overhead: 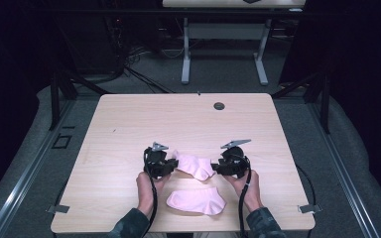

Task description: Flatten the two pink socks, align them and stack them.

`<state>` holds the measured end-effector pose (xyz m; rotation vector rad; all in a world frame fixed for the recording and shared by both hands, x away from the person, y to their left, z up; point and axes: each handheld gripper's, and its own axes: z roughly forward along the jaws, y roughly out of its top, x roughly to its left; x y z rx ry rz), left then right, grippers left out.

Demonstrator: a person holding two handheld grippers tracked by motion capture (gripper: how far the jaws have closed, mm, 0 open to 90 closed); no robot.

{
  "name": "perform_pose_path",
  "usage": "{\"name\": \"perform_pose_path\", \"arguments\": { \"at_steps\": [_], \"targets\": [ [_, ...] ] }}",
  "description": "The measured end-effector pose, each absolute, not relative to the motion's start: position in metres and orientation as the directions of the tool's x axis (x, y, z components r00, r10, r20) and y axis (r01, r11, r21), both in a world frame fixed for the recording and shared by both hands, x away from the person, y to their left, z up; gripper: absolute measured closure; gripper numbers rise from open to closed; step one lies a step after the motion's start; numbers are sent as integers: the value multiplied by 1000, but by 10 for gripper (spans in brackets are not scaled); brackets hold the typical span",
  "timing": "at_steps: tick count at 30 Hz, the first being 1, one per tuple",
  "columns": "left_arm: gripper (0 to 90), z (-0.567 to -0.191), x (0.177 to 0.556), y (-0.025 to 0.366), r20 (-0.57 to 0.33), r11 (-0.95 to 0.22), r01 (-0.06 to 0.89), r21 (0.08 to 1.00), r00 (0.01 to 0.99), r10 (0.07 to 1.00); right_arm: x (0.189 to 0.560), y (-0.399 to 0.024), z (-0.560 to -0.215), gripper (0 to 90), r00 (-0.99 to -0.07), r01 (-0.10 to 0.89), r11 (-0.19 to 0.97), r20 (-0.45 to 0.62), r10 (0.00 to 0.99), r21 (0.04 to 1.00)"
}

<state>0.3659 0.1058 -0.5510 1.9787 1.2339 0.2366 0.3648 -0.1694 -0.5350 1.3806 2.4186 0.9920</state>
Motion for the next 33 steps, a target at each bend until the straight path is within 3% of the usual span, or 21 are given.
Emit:
{"name": "perform_pose_path", "arguments": {
  "at_steps": [1,3,5,10,16,26,33],
  "targets": [
    [603,-550,365,108,-229,-226,683,695,507,831,365,-170,-537,584,-548,702,348,161,821,621],
    [497,-545,364,117,-215,-208,670,713,491,844,366,-168,-539,579,-548,702,347,160,821,622],
    [426,-541,367,122,-197,-205,660,723,481,855,368,-165,-540,578,-550,706,351,165,819,615],
    [397,-538,384,128,-176,-209,672,710,457,872,373,-151,-546,582,-565,709,411,114,817,574],
    [554,-545,410,123,-117,-290,687,667,481,869,379,-143,-553,616,-555,715,418,93,826,560],
    [872,-554,413,111,-71,-376,693,615,524,849,377,-132,-562,726,-576,703,460,55,816,542],
    [883,-558,411,115,-81,-377,705,600,523,848,376,-134,-562,831,-594,699,473,66,802,537]
  ]
}}
